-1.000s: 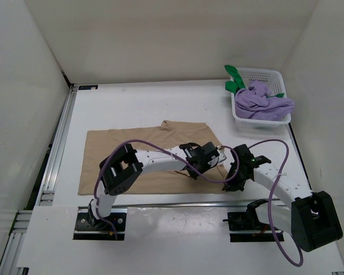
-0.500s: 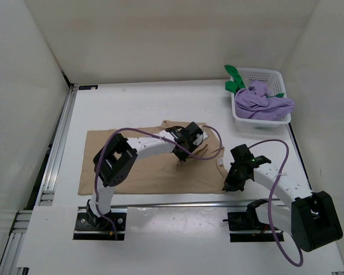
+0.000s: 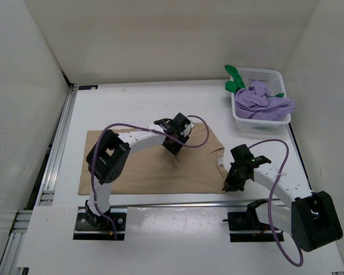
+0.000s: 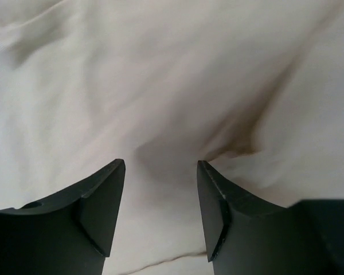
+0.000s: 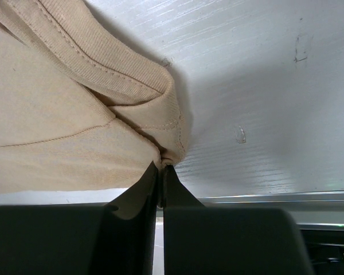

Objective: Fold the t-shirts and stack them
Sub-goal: Fold the flattened tshirt in 1/3 of the way

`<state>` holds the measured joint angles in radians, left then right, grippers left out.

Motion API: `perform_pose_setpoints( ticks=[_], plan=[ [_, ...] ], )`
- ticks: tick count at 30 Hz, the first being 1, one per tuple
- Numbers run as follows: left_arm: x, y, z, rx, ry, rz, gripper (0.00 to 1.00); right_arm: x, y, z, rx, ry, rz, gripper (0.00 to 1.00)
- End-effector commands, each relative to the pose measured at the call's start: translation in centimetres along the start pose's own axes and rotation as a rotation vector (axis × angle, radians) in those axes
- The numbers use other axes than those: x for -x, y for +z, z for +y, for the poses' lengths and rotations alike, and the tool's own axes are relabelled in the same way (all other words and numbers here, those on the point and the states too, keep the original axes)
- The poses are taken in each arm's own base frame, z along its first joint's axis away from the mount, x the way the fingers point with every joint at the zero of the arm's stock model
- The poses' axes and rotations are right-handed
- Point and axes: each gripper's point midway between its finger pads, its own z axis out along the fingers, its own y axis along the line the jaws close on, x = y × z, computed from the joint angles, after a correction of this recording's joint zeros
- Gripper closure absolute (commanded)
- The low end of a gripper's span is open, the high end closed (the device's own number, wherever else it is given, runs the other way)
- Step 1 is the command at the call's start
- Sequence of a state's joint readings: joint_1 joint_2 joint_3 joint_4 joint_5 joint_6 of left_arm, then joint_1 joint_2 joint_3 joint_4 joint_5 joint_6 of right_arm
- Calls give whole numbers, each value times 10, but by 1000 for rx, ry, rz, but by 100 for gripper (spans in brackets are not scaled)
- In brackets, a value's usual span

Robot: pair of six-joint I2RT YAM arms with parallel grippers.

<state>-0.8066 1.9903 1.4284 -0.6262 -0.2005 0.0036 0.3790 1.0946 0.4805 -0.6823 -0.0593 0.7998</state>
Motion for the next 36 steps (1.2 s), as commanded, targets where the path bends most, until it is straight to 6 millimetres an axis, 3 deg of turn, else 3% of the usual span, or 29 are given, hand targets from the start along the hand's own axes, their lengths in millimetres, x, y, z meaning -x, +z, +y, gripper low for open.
perform_pose_setpoints(
  ticks=[1,2,5,6,7,9,10,13,14,16,21,28,29,33,36],
  plan=[
    [11,-48,55,92,-103,-102,35,0,-1,-9,-44,-17,4,100],
    [6,-55,63,92,-123,-109,34,-1,0,-10,-53,-24,13,100],
    [-56,-73,95,148,-194,-46,33,3,-1,-9,-53,-26,0,100],
    [-78,-87,116,190,-248,-45,33,5,-2,-6,-46,-27,-6,100],
    [-132,-78,112,191,-258,71,33,5,-2,-6,-46,-27,-6,100],
    [-178,-91,122,227,-322,111,31,5,-2,-6,-46,-36,-6,100],
    [-226,-90,126,260,-374,208,30,5,-2,-6,-46,-36,-6,100],
    [-289,-111,145,394,-499,295,25,6,-4,-7,-53,-26,-2,100],
    [-311,-112,139,398,-528,336,22,8,-5,-5,-47,-36,-8,100],
    [-333,-120,143,439,-630,344,18,8,-4,-6,-53,-44,-1,100],
    [-362,-132,155,502,-830,372,13,13,-6,-3,-64,-55,-2,100],
    [-361,-150,183,471,-1120,288,13,22,-11,6,-50,-75,-18,100],
    [-358,-146,180,416,-1154,276,13,25,-11,7,-57,-84,-23,100],
    [-377,-134,166,323,-1270,371,17,25,-11,9,-64,-91,1,100],
    [-375,-126,158,249,-1306,376,23,25,-10,6,-86,-101,12,100]
  ],
)
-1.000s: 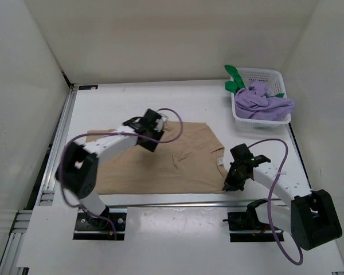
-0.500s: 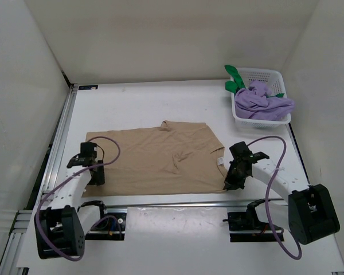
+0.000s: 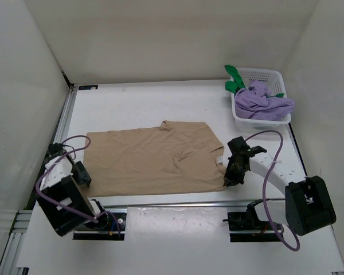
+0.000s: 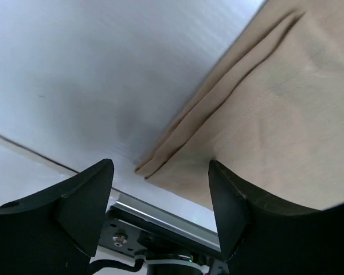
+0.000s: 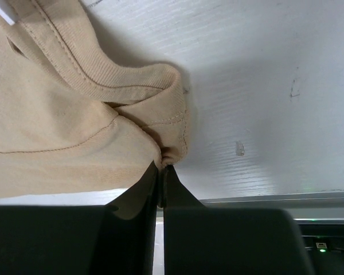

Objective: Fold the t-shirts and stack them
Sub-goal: Fold the flattened tshirt in 1/3 of the way, then grap the side of the flattened tshirt furthest away from the robot with both arms

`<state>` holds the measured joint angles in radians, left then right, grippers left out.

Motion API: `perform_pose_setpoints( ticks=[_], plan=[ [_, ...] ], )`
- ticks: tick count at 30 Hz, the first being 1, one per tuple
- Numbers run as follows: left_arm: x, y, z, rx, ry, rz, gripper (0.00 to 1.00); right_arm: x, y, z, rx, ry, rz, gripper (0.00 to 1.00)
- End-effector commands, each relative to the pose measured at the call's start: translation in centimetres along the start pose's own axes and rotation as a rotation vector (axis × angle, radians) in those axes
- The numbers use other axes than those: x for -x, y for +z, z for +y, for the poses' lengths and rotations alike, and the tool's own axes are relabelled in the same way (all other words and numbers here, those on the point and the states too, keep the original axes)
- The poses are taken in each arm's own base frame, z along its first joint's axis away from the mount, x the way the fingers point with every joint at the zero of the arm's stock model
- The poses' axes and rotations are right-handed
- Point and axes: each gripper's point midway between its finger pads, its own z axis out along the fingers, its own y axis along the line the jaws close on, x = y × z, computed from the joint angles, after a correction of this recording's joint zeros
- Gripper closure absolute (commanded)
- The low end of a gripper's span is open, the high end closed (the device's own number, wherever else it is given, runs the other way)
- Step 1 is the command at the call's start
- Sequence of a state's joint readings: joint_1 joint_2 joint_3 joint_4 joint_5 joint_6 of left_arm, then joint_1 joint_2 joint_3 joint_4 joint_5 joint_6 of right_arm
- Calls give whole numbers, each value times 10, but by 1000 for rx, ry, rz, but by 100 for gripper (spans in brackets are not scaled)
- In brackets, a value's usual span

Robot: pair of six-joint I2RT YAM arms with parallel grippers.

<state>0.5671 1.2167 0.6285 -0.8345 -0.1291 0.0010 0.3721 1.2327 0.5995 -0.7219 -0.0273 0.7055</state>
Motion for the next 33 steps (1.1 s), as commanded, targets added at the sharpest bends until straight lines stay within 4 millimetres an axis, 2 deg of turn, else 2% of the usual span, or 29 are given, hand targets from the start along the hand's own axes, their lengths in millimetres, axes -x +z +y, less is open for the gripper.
perform_pose_setpoints(
  ticks=[1,4,6,7,10,11,13,15,16,18,20,23,24,25,26,27,28,29,30,32,33],
  plan=[
    [-9,4,-16,-104,-20,62,23,11,-7,2,-15,-30,-16,100],
    [-14,9,-19,-119,-18,86,24,10,-4,-1,-37,-28,-4,100],
    [-16,12,-20,-120,-18,94,29,10,-4,-1,-37,-28,-4,100],
    [-21,18,-19,-111,-16,119,38,10,-4,-1,-37,-19,-4,100],
    [-25,22,-19,-111,-14,137,56,9,-7,-4,-56,-18,4,100],
    [-24,24,-17,-99,-13,139,73,6,-7,-8,-77,-6,10,100],
    [-25,24,-13,-79,-21,140,88,1,-14,-22,-143,29,6,100],
    [-23,24,-2,-45,-57,127,90,-2,-23,-25,-142,56,-15,100],
    [-22,23,5,-17,-70,117,90,-15,-23,-31,-153,87,18,100],
    [-22,17,16,18,-108,97,90,-24,-28,-32,-125,127,17,100],
    [-27,9,21,30,-121,110,90,-37,-31,-38,-132,178,21,100],
    [-33,0,23,38,-119,124,90,-44,-30,-45,-132,214,5,99],
    [-39,-2,20,23,-117,150,85,-49,-26,-49,-147,224,19,95],
    [-39,-2,20,23,-117,151,72,-50,-27,-48,-139,225,28,81],
    [-44,-2,17,12,-114,176,56,-49,-25,-47,-141,225,30,71],
    [-45,-1,17,11,-113,188,33,-50,-24,-48,-150,212,40,60],
    [-41,-2,18,12,-114,178,28,-47,-26,-46,-146,203,37,43],
    [-35,-4,19,13,-116,161,24,-42,-29,-43,-148,202,27,38],
    [-22,-8,18,-2,-120,133,14,-27,-39,-35,-124,136,-28,36],
    [-2,-16,19,-12,-127,77,13,-5,-56,-21,-103,100,-108,34],
    [21,-28,19,-35,-134,7,12,19,-74,-1,-53,35,-182,32]
  ],
)
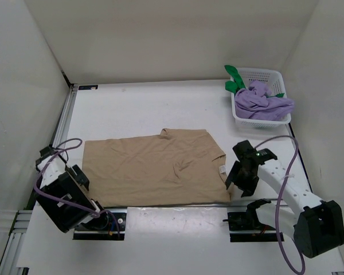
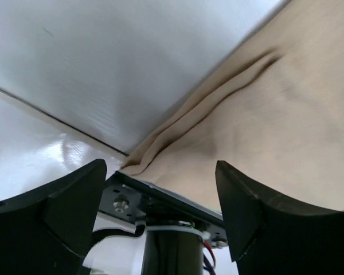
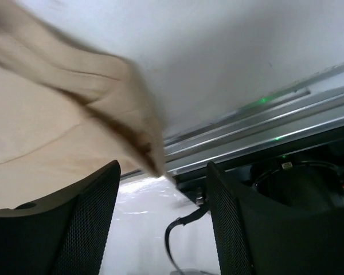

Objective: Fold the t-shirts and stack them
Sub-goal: Grap the side of the flattened tshirt furthest away from the robot with both arms

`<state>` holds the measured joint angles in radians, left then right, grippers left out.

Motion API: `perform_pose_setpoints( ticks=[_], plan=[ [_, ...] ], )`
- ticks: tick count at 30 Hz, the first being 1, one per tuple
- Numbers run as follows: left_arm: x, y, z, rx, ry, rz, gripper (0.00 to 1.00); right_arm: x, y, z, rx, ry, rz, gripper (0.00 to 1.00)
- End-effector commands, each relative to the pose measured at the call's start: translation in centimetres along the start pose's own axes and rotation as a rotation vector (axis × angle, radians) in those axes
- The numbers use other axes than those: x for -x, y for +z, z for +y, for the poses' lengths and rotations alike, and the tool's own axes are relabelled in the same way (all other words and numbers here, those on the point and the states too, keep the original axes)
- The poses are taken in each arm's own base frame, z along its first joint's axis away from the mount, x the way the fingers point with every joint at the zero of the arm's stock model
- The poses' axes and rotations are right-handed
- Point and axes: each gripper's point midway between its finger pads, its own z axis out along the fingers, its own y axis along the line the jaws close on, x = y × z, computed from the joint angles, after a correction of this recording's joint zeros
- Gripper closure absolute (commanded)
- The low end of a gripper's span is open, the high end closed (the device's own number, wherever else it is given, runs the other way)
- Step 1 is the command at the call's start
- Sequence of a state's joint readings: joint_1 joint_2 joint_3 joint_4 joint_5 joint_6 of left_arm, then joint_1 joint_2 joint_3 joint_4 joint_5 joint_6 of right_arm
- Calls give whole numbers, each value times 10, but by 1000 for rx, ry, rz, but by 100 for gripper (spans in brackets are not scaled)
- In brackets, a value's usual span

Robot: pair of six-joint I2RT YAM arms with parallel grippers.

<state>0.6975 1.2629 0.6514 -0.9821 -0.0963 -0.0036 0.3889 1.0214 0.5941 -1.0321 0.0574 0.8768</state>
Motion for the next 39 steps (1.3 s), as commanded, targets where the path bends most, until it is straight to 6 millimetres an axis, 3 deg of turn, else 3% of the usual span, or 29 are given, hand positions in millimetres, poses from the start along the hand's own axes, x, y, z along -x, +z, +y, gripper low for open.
perform_pose_setpoints(
  ticks=[1,2,4,5,6,7,8,9,10,11,12,13,14,16,18,19,20,24,28,33,36,38,39],
  plan=[
    [60,-40,-6,-43,3,-204,12,50,-44,41,86,-159,-193,32],
    [67,-46,-12,-57,22,-228,12,68,-67,63,143,-195,-252,30],
    [83,-52,-31,-69,104,-253,12,86,-74,93,150,-317,-255,30],
    [89,-52,-38,-73,133,-256,12,105,-98,121,215,-343,-309,30],
    [95,-51,-48,-87,163,-260,12,111,-88,138,180,-416,-276,30],
    [105,-50,-60,-92,204,-250,12,119,-93,158,214,-442,-271,30],
    [113,-50,-68,-112,217,-255,12,121,-76,180,195,-516,-218,30],
    [125,-51,-76,-143,220,-275,12,138,-103,218,273,-546,-279,30],
    [133,-45,-85,-160,234,-258,12,145,-105,238,285,-576,-294,30],
    [153,-55,-92,-181,234,-305,12,149,-106,260,300,-610,-306,30],
    [164,-57,-99,-207,237,-319,12,158,-78,276,266,-634,-254,30],
    [174,-50,-102,-206,237,-312,12,172,-105,314,349,-644,-328,30],
    [193,-61,-112,-229,248,-364,12,177,-72,327,320,-649,-273,30],
    [205,-54,-125,-278,257,-348,12,181,-61,355,376,-632,-251,30],
    [217,-58,-139,-318,276,-355,12,187,-30,375,396,-609,-227,30],
    [220,-56,-144,-339,280,-354,12,193,-28,393,453,-590,-254,30],
    [220,-46,-149,-338,290,-326,12,185,-14,404,476,-598,-235,30],
    [223,-33,-165,-390,307,-290,12,155,-4,436,551,-692,-224,31],
    [221,-16,-174,-387,324,-252,12,139,15,433,526,-713,-187,31],
    [224,-4,-174,-323,339,-264,12,135,17,431,533,-716,-166,33],
    [220,-1,-176,-323,348,-254,13,135,6,431,544,-729,-180,33],
    [223,-1,-175,-313,347,-265,20,130,-1,433,559,-765,-187,37],
    [220,1,-174,-311,346,-256,32,130,-6,434,566,-765,-195,41]
  ],
)
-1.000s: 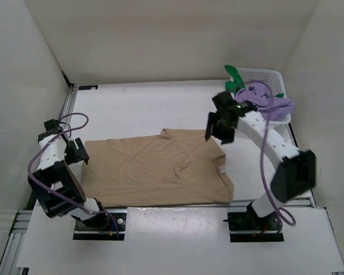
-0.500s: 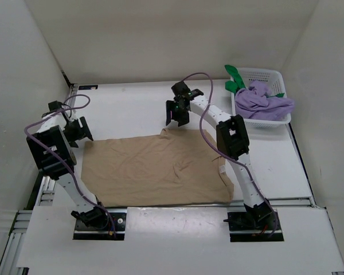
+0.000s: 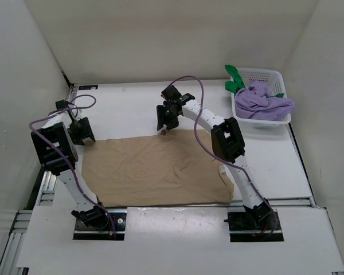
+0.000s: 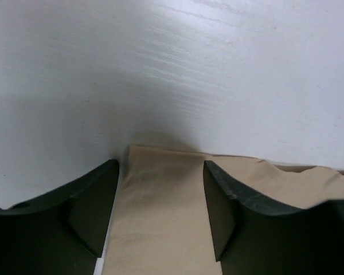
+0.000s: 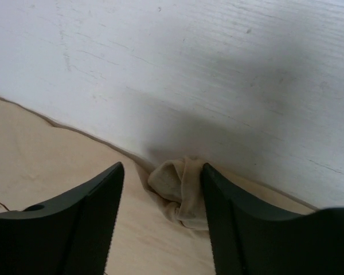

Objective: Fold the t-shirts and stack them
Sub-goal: Grap the side of the flattened tshirt furthest away from the robot with both arms

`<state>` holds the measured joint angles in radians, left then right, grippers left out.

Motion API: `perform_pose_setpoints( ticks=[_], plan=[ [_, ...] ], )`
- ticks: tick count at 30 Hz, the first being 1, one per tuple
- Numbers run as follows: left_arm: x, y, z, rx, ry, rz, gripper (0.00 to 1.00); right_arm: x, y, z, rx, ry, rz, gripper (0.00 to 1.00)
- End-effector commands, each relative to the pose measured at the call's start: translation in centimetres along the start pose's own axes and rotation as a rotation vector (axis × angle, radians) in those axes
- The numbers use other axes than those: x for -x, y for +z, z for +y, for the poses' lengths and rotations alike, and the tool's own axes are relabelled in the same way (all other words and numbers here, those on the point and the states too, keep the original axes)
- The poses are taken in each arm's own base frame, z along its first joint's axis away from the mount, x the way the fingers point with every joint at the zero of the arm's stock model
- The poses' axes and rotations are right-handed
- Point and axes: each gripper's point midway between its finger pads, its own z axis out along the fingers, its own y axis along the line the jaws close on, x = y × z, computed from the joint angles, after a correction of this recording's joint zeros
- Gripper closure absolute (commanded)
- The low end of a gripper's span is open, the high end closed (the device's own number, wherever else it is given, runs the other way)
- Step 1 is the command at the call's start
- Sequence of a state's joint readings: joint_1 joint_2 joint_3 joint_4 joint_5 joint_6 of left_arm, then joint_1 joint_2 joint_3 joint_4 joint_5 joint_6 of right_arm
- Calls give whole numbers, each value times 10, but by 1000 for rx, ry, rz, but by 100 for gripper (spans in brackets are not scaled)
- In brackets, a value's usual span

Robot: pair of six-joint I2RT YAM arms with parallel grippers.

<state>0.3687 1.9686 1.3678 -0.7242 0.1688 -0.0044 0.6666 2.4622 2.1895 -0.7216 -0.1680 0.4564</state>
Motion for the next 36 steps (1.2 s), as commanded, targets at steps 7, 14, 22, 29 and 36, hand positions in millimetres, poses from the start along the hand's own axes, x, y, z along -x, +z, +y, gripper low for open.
perform_pose_setpoints(
  ticks=[7,14,22,29,36],
  plan=[
    [-17,12,-5,-10,14,35,70,-5,-11,-4,-29,-23,-10,62],
    [-32,10,-10,-22,19,54,90,-6,-18,-8,-50,-43,-18,69],
    [-18,-27,-18,-32,36,-41,90,6,-44,4,-11,-27,-60,100],
    [-38,-70,-24,-15,51,-73,90,3,-139,15,-2,-22,-183,100],
    [-97,-80,-12,52,41,-15,90,-132,-134,-5,-28,3,29,96]
  ],
)
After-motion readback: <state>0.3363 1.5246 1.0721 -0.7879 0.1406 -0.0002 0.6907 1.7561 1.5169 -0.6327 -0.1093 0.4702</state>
